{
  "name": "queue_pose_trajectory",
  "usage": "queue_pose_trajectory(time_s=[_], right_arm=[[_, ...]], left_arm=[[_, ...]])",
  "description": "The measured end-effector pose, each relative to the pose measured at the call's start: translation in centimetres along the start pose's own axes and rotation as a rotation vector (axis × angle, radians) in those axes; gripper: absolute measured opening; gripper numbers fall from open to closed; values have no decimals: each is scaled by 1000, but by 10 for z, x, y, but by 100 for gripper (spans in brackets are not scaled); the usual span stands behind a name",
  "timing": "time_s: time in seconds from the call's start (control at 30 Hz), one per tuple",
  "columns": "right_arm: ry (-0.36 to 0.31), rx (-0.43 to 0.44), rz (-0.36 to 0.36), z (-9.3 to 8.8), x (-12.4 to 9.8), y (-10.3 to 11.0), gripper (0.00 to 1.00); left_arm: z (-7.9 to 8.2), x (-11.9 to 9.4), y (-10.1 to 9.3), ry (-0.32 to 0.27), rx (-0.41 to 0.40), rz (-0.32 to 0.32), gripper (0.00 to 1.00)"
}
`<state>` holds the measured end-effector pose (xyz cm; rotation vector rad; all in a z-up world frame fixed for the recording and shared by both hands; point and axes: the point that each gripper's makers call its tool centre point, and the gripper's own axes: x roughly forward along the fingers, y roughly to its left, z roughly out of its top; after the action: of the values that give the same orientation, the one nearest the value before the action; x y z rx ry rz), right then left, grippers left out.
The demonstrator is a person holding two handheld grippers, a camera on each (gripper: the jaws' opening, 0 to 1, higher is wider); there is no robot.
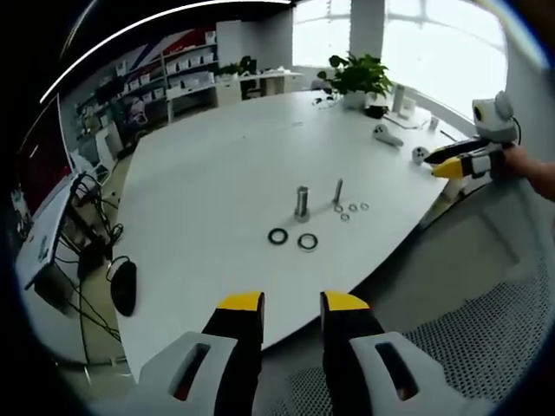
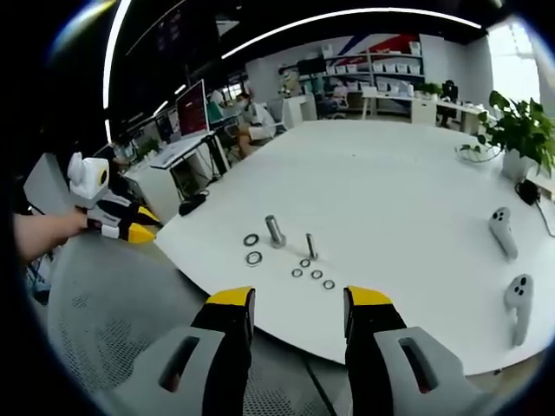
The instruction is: Place the washer onto the threaded stud by aligning its center hole with the stud, sliding it down to the base, and recovering from edge contact or off-axis alignment until the washer reaches the visible bottom stop.
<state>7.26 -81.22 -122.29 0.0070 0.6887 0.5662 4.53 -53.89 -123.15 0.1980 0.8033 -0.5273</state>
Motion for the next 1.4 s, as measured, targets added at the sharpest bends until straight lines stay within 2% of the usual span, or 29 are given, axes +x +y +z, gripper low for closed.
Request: queue_pose_trajectory(time_s=[0.13,0.43,0.5,0.53,0.8,0.93,1.17,1.33,1.4], right_arm=[[25,-5,5,-4,1,0,43],[38,-3,-6,-7,1,-2,44],[38,-2,-6,-7,1,-2,44],[40,-3,-7,-7,1,-2,44],[32,-1,-8,-6,1,-2,44],[27,-2,-10,-4,1,-3,44],[25,-3,-13,-4,1,-3,44],[27,-3,-14,-4,1,-4,44],[25,-2,-15,-4,1,-4,44]], left_arm=[[1,0,-2,-4,3,3,25],[3,1,-3,11,-16,-28,28],[1,3,-5,36,-20,-49,28],[-4,5,-8,75,-34,-79,28],[13,17,3,78,-5,-69,28],[21,31,2,86,-18,-87,28],[35,62,9,108,-19,-41,29],[36,83,16,144,-24,-12,28],[37,91,19,149,-59,-8,28]])
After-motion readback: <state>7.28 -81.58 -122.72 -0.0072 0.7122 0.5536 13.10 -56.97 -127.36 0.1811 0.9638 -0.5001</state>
